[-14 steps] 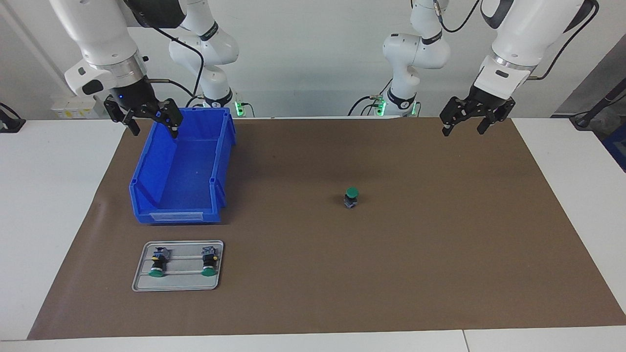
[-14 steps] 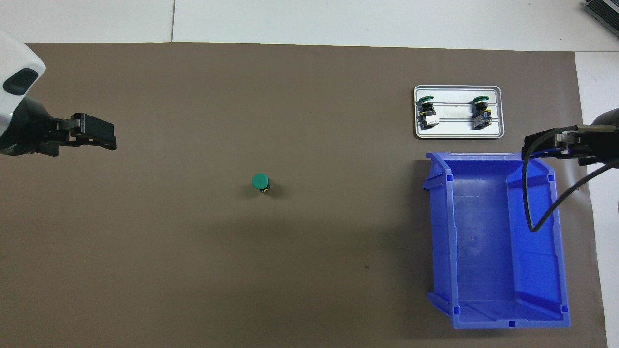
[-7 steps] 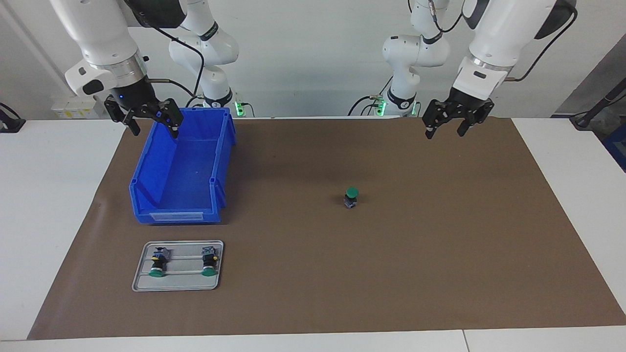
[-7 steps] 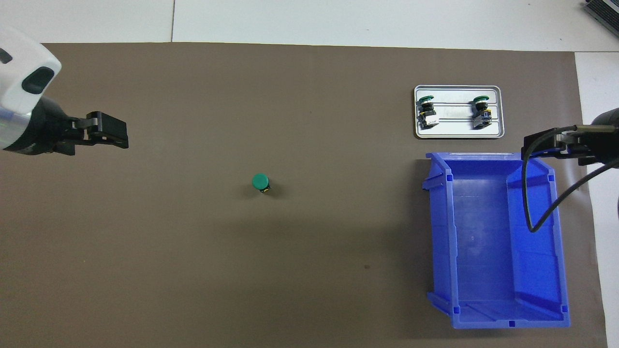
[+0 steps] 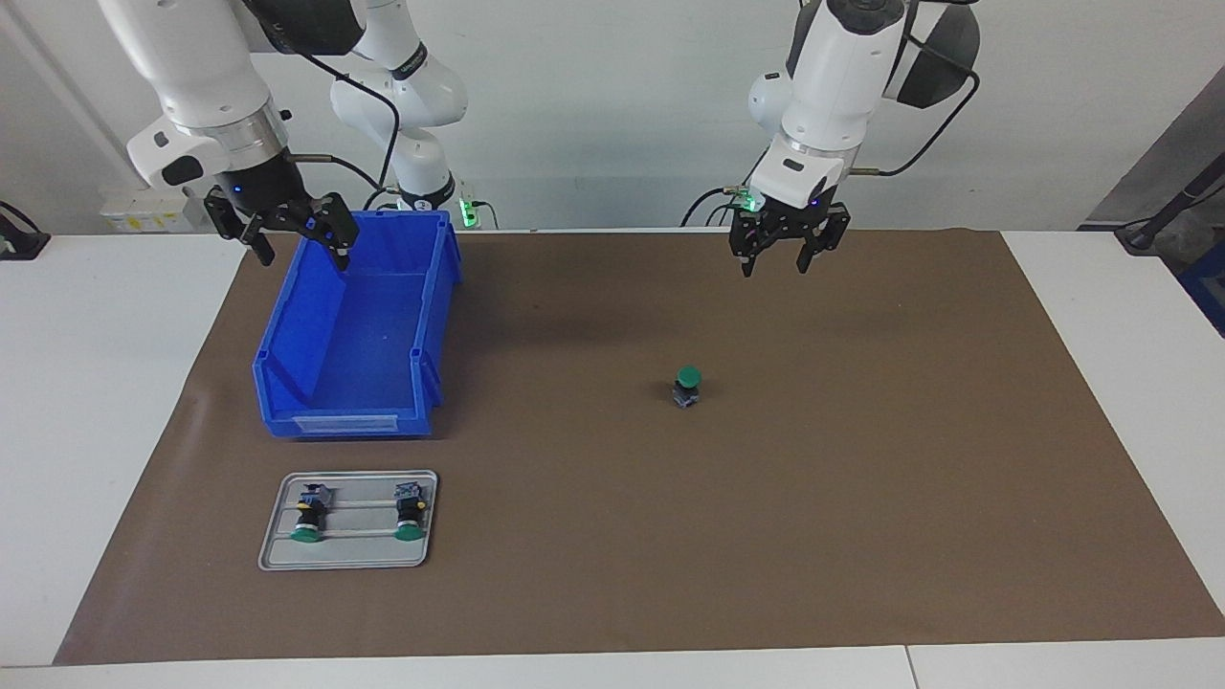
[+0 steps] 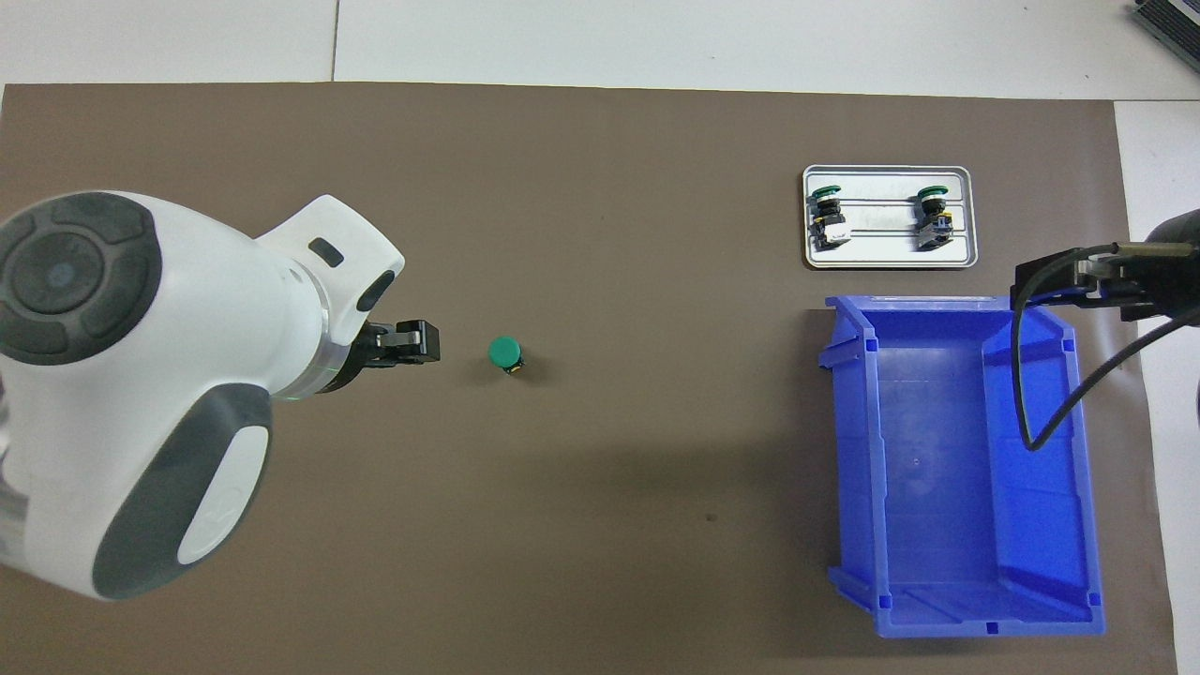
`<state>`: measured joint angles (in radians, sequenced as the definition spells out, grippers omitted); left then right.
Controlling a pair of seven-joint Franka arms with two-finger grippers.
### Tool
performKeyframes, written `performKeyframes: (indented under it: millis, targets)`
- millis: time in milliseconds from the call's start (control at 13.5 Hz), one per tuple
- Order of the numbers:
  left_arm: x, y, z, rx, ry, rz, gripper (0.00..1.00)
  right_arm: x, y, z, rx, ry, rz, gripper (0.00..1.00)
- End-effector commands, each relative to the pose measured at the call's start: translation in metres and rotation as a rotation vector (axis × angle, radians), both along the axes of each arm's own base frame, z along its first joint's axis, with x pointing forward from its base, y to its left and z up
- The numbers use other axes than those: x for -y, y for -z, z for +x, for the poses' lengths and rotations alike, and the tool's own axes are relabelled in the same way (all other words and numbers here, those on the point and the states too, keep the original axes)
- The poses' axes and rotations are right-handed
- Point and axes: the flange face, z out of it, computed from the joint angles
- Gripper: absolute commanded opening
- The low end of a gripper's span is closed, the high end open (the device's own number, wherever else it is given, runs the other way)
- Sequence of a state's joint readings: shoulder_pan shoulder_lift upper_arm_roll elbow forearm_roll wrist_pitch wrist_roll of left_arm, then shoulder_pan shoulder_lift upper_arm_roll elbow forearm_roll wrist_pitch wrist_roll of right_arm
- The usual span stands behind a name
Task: Place and press button with both arms
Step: 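Bring the closed left gripper over the button and press its top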
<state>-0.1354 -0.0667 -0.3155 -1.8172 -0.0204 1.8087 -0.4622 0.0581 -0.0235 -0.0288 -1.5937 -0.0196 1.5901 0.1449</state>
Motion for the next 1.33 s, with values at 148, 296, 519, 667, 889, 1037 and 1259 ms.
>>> performKeyframes:
  millis: [148, 296, 519, 667, 889, 1037, 1259]
  targets:
    - [0.024, 0.062, 0.023, 0.016, -0.023, -0.030, 0.29, 0.001, -0.004, -0.003, -0.007, -0.016, 0.019, 1.00]
    - [0.027, 0.076, 0.033, 0.020, -0.024, -0.044, 0.00, 0.001, -0.004, -0.003, -0.007, -0.016, 0.018, 1.00]
    - [0.031, 0.092, 0.045, 0.050, -0.020, -0.073, 0.00, 0.001, -0.004, -0.003, -0.007, -0.016, 0.019, 1.00]
    - [0.037, 0.104, 0.049, 0.052, -0.011, -0.082, 0.00, 0.001, -0.004, -0.003, -0.007, -0.016, 0.018, 1.00]
    - [0.052, 0.127, 0.052, 0.036, 0.010, -0.089, 0.00, 0.001, -0.004, -0.003, -0.007, -0.016, 0.019, 1.00]
    - [0.056, 0.139, 0.058, 0.031, 0.019, -0.089, 0.00, 0.001, -0.004, -0.003, -0.007, -0.016, 0.019, 1.00]
    - [0.060, 0.159, 0.061, 0.024, 0.040, -0.070, 0.00, 0.001, -0.004, -0.003, -0.007, -0.016, 0.019, 1.00]
